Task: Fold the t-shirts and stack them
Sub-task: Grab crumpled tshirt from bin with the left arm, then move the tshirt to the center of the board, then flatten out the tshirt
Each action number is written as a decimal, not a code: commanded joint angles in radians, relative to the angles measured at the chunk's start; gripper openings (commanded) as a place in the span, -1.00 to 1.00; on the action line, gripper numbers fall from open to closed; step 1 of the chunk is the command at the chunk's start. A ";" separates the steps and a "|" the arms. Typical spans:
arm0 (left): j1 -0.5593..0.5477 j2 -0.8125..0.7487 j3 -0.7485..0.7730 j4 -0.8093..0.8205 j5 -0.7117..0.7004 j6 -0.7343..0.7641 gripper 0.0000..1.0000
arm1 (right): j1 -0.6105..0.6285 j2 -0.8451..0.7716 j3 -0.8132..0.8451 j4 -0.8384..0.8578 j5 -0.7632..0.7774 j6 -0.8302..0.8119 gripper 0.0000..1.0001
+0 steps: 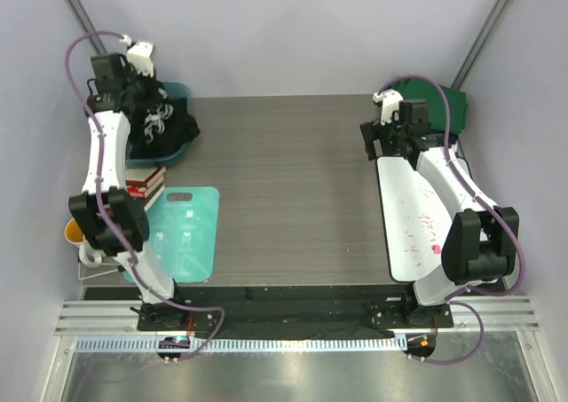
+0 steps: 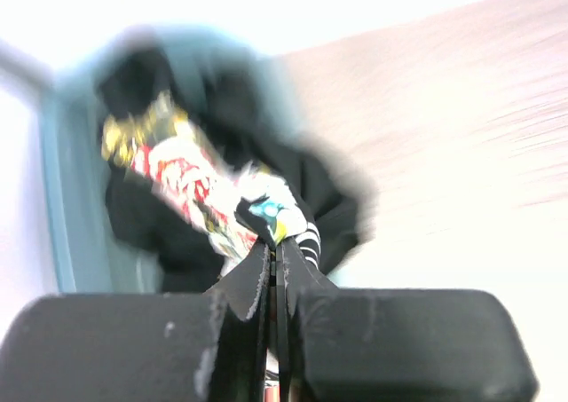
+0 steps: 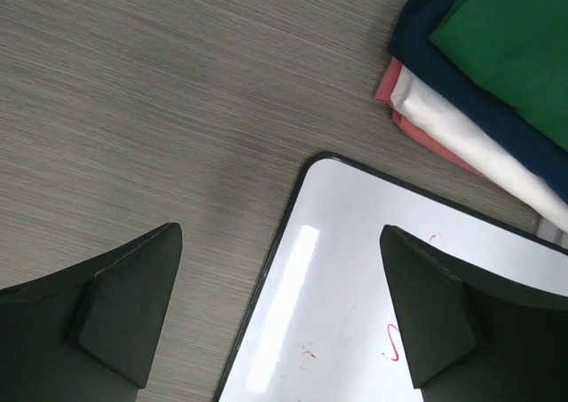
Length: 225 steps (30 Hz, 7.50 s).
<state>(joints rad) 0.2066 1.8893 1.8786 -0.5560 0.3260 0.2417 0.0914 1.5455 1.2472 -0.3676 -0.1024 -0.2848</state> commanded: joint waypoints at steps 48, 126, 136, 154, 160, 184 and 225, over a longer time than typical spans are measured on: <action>-0.388 -0.346 -0.789 0.395 -0.077 0.111 1.00 | 0.525 0.343 -0.124 0.109 0.407 -0.232 -0.98; -0.253 -0.188 -0.918 0.411 0.235 0.818 1.00 | 0.806 -0.130 -0.663 0.306 0.460 -0.688 -0.98; -0.309 -0.145 -0.994 0.495 0.166 1.032 1.00 | 0.550 -0.147 -0.601 0.331 0.382 -0.735 -0.97; -0.317 -0.128 -0.895 0.062 0.095 1.254 0.93 | 0.294 -0.113 -0.499 0.400 0.313 -0.809 -0.98; -0.317 -0.170 -0.885 -0.048 0.073 1.305 0.86 | 0.289 -0.099 -0.480 0.404 0.319 -0.810 -0.98; -0.260 -0.115 -0.857 0.114 -0.004 1.289 0.74 | 0.284 -0.113 -0.514 0.420 0.329 -0.800 -0.98; -0.280 -0.464 -0.957 0.473 -0.004 0.700 -1.00 | 0.347 -0.206 -0.329 0.076 -0.014 -0.519 0.28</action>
<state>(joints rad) -0.0616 1.4353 0.9230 -0.1532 0.3500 0.9737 0.3836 1.4410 0.7773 0.1402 0.2024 -0.9607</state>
